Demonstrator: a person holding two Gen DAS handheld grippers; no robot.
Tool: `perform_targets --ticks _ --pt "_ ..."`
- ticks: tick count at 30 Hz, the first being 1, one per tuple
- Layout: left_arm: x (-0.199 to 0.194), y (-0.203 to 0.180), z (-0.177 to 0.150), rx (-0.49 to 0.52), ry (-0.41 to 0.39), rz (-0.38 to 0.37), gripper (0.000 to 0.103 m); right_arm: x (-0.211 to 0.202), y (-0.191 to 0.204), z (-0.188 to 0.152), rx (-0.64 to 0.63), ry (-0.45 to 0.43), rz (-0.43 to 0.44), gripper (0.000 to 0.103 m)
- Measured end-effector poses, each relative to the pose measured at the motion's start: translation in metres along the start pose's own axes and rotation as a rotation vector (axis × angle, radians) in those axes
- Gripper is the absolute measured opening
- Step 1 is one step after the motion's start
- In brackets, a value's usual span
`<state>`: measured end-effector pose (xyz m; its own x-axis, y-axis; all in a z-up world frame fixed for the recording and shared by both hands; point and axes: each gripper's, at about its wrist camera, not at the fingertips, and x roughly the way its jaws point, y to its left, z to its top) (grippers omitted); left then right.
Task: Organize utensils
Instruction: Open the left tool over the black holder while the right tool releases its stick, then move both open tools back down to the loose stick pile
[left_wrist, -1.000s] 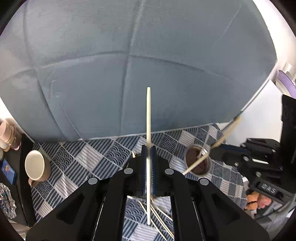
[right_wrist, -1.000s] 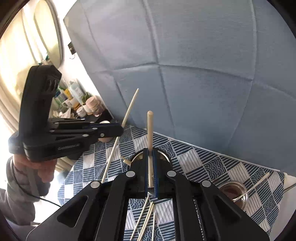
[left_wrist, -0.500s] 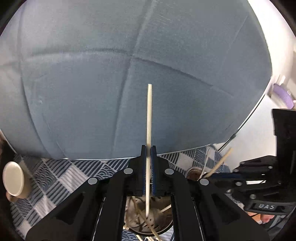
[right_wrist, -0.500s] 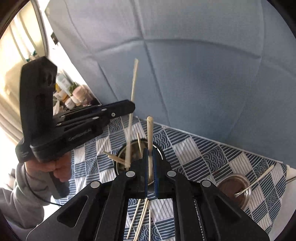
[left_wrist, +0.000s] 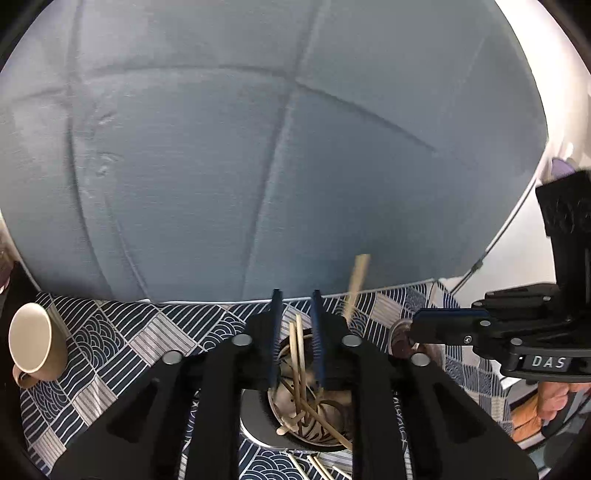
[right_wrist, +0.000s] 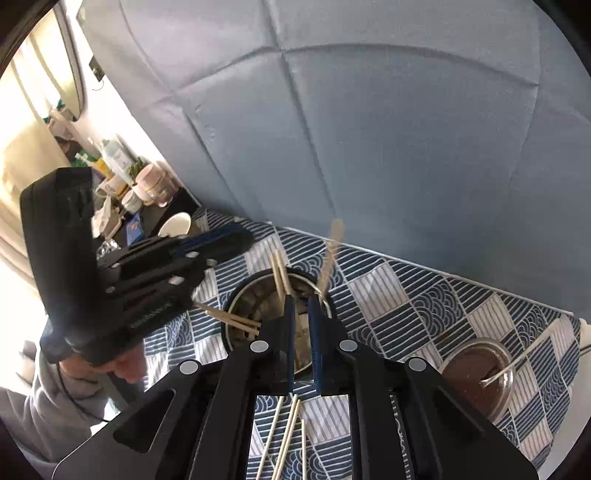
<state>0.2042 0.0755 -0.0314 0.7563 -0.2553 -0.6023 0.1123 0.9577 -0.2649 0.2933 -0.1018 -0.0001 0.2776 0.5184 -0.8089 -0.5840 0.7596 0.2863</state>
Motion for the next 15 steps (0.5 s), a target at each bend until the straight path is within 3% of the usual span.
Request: perform_targets --ticks 3,5,8,13,15 --pt "-0.008 0.003 0.001 -0.017 -0.010 0.034 0.032 -0.006 -0.001 -0.001 0.007 -0.017 -0.006 0.014" --pt "-0.014 0.005 0.000 -0.023 -0.009 0.066 0.043 -0.007 0.000 -0.004 0.007 -0.024 -0.006 0.025" --pt "-0.023 0.009 -0.004 -0.036 -0.010 0.091 0.054 -0.007 0.002 -0.009 0.003 -0.019 -0.008 0.026" --pt "-0.034 0.016 -0.012 -0.050 0.008 0.158 0.067 -0.005 0.007 -0.018 0.001 -0.017 -0.010 0.042" --pt "-0.037 0.020 -0.016 -0.063 0.024 0.179 0.068 -0.004 0.007 -0.023 0.004 -0.015 -0.013 0.045"
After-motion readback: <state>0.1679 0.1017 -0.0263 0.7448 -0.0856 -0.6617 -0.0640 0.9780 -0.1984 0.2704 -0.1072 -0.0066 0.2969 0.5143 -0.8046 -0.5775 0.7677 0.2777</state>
